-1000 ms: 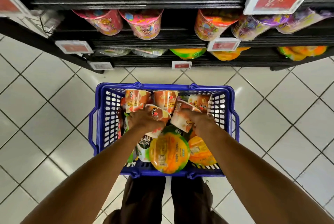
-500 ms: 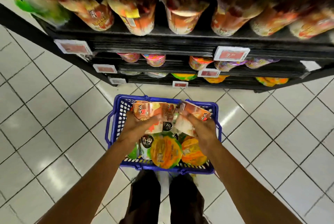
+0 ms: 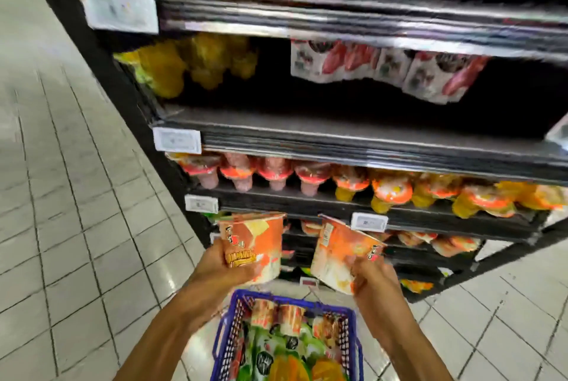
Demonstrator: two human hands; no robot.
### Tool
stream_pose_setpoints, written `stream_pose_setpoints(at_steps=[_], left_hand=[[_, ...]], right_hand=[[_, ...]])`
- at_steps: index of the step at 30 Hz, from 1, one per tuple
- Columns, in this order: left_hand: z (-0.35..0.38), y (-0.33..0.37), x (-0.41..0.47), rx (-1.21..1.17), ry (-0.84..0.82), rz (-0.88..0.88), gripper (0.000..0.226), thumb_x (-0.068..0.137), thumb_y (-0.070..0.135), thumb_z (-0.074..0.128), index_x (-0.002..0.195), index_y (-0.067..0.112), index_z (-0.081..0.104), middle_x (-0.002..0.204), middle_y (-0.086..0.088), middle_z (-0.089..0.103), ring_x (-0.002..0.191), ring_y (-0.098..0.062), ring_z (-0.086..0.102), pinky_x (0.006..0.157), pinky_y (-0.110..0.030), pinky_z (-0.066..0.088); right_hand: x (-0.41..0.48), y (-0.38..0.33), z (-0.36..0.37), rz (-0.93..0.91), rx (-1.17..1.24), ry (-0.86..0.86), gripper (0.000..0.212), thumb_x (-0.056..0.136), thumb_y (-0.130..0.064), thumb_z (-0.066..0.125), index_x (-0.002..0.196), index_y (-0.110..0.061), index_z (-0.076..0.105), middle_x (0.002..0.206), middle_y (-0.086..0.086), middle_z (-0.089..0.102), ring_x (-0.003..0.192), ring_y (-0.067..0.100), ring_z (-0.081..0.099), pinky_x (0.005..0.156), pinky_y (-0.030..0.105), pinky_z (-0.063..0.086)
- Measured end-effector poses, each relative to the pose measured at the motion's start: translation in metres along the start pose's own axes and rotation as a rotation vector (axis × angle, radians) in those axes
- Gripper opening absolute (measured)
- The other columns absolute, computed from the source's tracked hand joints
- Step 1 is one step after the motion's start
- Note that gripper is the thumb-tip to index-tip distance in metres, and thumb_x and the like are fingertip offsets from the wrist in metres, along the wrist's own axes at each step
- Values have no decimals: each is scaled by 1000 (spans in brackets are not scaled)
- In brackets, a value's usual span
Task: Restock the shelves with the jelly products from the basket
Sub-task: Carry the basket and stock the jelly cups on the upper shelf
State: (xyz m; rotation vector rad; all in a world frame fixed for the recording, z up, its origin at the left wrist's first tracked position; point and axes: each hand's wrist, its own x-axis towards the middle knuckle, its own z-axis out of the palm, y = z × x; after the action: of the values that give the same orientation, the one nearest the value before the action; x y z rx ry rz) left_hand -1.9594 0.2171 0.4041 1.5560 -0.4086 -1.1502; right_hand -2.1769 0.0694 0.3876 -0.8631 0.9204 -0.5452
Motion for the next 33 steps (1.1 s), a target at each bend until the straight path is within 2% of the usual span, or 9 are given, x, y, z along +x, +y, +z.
stream_pose_setpoints(at_steps=[2,5,8,10,13,15,22,29,33], left_hand=[[-15,45,-21,32,19,119,72,53,11,85,118,17,56,104,-1,75,94,-19,72,74,-27,57],[-33,115,-50,64,52,281,76,47,18,88,116,21,56,100,2,76,92,-16,73,75,-27,56],[-46,182,-76,108,107,448,80,44,15,88,116,20,53,98,-3,75,87,-13,72,72,-24,57],[-52,225,-95,118,112,554,81,47,8,93,116,22,52,100,-2,72,83,-8,72,68,-20,55],[-54,281,-116,121,125,702,68,55,7,93,108,24,54,98,3,72,76,-1,71,60,-15,53],[-51,317,-131,110,127,778,76,48,17,95,111,24,54,98,5,72,79,-1,71,61,-14,53],[-23,428,-164,123,171,964,104,30,59,86,123,30,51,108,9,70,92,-7,69,79,-27,53],[17,537,-194,200,215,1191,95,41,67,86,122,30,54,107,12,69,95,-6,67,76,-24,51],[35,600,-210,238,257,1330,86,48,65,82,120,26,57,105,12,69,94,-2,64,72,-18,45]], right_hand=[[-21,-37,29,-110,-49,-29,65,58,-27,82,118,-22,55,108,2,70,96,15,67,88,33,49],[-53,-89,75,-329,-103,-48,53,51,-33,89,98,-40,65,86,-15,74,79,2,70,64,20,56],[-84,-144,117,-537,-151,-27,71,45,-47,93,107,-27,66,101,1,75,91,19,71,78,37,58],[-103,-180,141,-652,-139,-6,74,47,-43,90,112,-21,64,105,7,74,95,25,70,85,44,54],[-129,-233,169,-803,-120,43,63,48,-43,80,103,-15,67,95,3,75,81,12,69,74,28,53],[-146,-264,182,-881,-113,29,58,49,-42,80,99,-15,68,90,0,75,78,10,69,69,23,54],[-182,-369,192,-1107,-154,12,59,52,-42,83,103,-17,68,97,5,76,84,20,74,66,28,55],[-204,-483,205,-1320,-198,-12,59,52,-49,84,102,-22,70,99,0,76,90,18,73,80,38,54],[-215,-549,222,-1440,-227,9,67,48,-55,86,103,-20,69,98,-1,76,92,17,72,82,36,53]])
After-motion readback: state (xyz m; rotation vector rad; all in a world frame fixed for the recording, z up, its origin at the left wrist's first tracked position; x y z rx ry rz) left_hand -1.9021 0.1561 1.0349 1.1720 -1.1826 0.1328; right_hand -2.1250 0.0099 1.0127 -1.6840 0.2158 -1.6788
